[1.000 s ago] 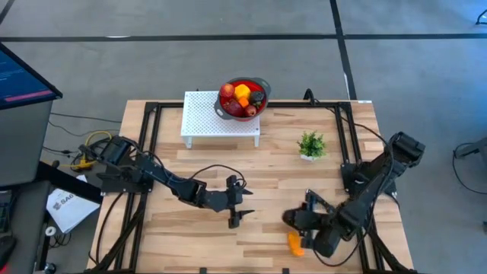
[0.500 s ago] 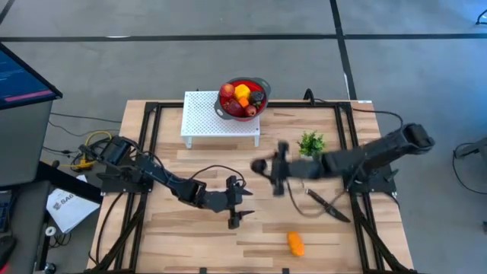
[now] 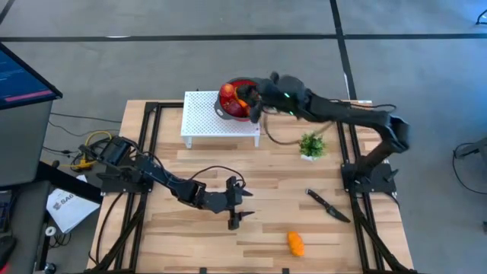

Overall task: Pick & Place Fruit
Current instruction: Put the black plum into the red strainer bowl on the shelf

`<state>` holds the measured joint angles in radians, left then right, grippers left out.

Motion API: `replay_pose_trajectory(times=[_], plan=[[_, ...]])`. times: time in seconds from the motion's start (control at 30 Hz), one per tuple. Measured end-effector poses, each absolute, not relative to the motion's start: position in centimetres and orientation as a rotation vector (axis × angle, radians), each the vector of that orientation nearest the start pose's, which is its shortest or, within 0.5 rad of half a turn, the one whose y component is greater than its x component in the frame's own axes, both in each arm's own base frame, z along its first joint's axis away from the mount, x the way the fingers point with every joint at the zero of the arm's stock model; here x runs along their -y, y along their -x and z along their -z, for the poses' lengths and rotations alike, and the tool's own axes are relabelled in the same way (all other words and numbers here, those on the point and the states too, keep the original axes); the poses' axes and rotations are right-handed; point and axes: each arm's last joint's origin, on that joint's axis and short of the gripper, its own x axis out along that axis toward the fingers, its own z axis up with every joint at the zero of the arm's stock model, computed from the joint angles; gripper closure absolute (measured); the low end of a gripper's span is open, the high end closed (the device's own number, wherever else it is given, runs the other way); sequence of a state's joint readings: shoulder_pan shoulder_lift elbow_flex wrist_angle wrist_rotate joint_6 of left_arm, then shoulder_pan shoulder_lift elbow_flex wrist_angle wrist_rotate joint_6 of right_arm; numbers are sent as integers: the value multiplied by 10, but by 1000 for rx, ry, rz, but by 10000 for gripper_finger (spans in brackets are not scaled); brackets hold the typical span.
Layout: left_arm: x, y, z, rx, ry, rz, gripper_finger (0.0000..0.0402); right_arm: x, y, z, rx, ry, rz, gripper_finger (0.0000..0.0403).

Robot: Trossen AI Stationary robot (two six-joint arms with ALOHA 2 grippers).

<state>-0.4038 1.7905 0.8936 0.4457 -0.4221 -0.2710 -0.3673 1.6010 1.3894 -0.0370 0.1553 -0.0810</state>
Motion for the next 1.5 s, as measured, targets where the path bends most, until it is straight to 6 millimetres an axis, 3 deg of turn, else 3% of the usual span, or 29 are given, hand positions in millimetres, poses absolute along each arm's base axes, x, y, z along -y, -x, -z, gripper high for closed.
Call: replay_pose_trajectory(times=[0.23,0.37,0.67,0.9,1.5], plan=[[131,-338,-167,-402,95,-74,105,194,-380,-347,-501,0,585,179],[133,-337,-167,-402,95,-70,105,208,-388,-344,-614,-24,596,179],[135,-336,-167,-402,93,-64,105,193,-386,-356,-763,-20,546,178],[135,-336,-167,-401,94,-64,105,191,-382,-354,-812,-46,547,169],[135,-336,-167,-400,94,-64,105,192,-384,-356,-776,-32,549,127]])
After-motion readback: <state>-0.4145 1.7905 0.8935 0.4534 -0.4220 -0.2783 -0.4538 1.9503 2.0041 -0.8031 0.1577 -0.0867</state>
